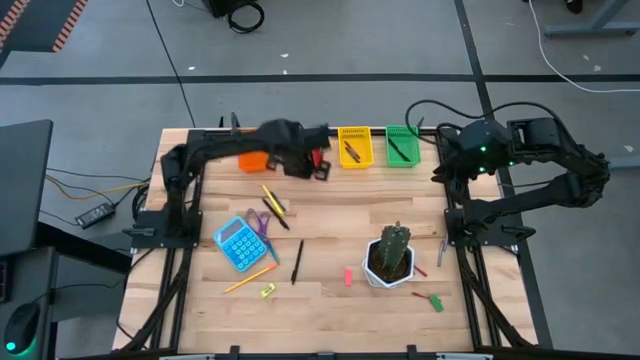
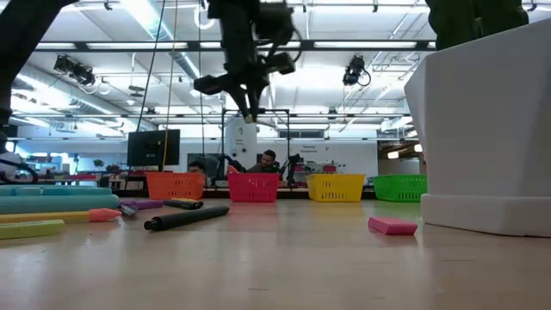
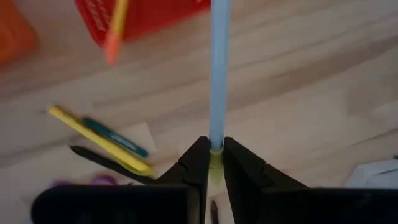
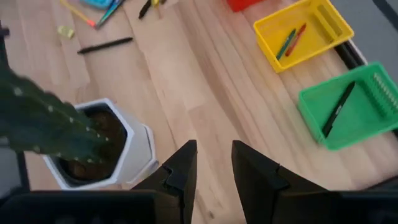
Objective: Sort crayons/erasers/pens/pencils in bins
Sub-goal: Put the white pencil into the red bin
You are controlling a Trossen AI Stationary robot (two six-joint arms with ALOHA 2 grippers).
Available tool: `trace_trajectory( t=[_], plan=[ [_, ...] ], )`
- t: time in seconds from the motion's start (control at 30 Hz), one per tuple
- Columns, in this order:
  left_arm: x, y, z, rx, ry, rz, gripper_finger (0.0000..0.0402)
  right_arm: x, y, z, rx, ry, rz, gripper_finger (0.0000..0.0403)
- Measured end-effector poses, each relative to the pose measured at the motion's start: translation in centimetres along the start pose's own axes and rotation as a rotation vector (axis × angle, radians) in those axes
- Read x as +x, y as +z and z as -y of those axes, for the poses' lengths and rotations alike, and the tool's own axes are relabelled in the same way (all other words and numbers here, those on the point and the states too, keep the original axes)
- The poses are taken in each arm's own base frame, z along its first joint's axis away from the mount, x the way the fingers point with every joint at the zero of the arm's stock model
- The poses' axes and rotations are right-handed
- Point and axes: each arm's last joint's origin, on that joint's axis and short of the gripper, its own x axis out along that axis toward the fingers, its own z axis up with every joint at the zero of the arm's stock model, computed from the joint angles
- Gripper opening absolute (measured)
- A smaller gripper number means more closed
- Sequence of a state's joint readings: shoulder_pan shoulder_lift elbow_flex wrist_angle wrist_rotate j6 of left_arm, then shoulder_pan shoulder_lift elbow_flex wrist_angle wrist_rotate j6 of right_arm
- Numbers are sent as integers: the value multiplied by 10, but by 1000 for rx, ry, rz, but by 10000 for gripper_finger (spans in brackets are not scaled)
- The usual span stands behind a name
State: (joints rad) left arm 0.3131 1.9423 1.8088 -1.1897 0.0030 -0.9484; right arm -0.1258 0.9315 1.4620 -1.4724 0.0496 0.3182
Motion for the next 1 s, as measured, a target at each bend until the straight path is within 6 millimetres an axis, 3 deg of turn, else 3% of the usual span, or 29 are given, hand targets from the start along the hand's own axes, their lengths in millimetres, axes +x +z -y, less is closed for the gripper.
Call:
trace_trajectory(
  t=[0.2,0.63,0.77,1.0],
  plan=[
    [-2,35,-38,38,-30,-121,42,0,1,1,97,-32,19,107],
    [-5,75,-78,10,-138,-161,43,0,1,1,142,-33,20,107],
    [4,80,-81,14,-135,-179,48,0,1,1,161,-33,18,107],
    [38,77,-70,75,-111,-270,44,1,2,0,210,-32,16,107]
  ],
)
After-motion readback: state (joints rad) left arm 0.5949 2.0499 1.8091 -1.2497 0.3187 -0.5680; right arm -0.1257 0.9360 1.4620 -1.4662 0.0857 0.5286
